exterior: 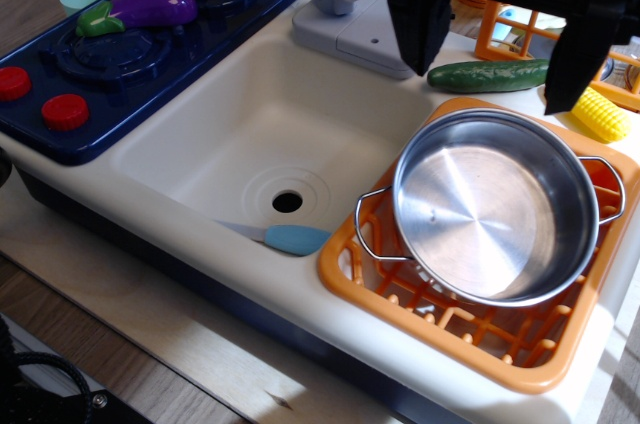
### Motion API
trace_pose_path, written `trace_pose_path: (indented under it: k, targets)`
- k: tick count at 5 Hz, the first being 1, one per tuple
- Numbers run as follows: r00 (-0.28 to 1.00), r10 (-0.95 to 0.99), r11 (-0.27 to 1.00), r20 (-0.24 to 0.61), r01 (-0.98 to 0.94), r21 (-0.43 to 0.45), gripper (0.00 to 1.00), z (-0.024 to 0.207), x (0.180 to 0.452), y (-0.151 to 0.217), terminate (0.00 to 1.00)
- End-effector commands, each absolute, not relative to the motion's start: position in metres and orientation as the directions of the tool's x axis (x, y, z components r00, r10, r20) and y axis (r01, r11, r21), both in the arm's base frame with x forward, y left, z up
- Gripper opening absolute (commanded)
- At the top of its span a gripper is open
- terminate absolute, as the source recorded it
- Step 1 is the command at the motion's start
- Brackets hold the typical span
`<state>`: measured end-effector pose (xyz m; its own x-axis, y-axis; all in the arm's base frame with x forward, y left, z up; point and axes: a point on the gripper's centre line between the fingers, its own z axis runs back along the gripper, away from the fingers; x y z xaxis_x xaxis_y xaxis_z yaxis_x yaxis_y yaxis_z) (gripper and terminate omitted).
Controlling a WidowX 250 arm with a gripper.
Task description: Put pan from drying rack into sink
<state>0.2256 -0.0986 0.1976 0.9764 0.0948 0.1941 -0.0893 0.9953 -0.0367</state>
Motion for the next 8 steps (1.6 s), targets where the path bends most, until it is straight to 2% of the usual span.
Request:
trace_pose_path:
  k: [1, 2, 4, 5, 6, 8]
  targets:
    - [0.976, 0.095, 0.995, 0.194, -0.089, -0.037, 1.00, 0.198, 0.226, -0.099, 0.00]
    - [0.940, 0.247, 0.969, 0.235, -0.246, -0.035, 1.00, 0.194, 0.236, -0.107, 0.00]
    - [0.830, 0.483, 0.874, 0.280, -0.478, -0.091, 1.00, 0.189, 0.260, -0.112, 0.00]
    - [0.726, 0.628, 0.778, 0.280, -0.596, -0.197, 1.00, 0.188, 0.259, -0.111, 0.00]
    - [0.625, 0.733, 0.680, 0.267, -0.687, -0.257, 1.00, 0.188, 0.263, -0.112, 0.00]
    - [0.515, 0.822, 0.568, 0.242, -0.771, -0.289, 1.00, 0.176, 0.270, -0.110, 0.00]
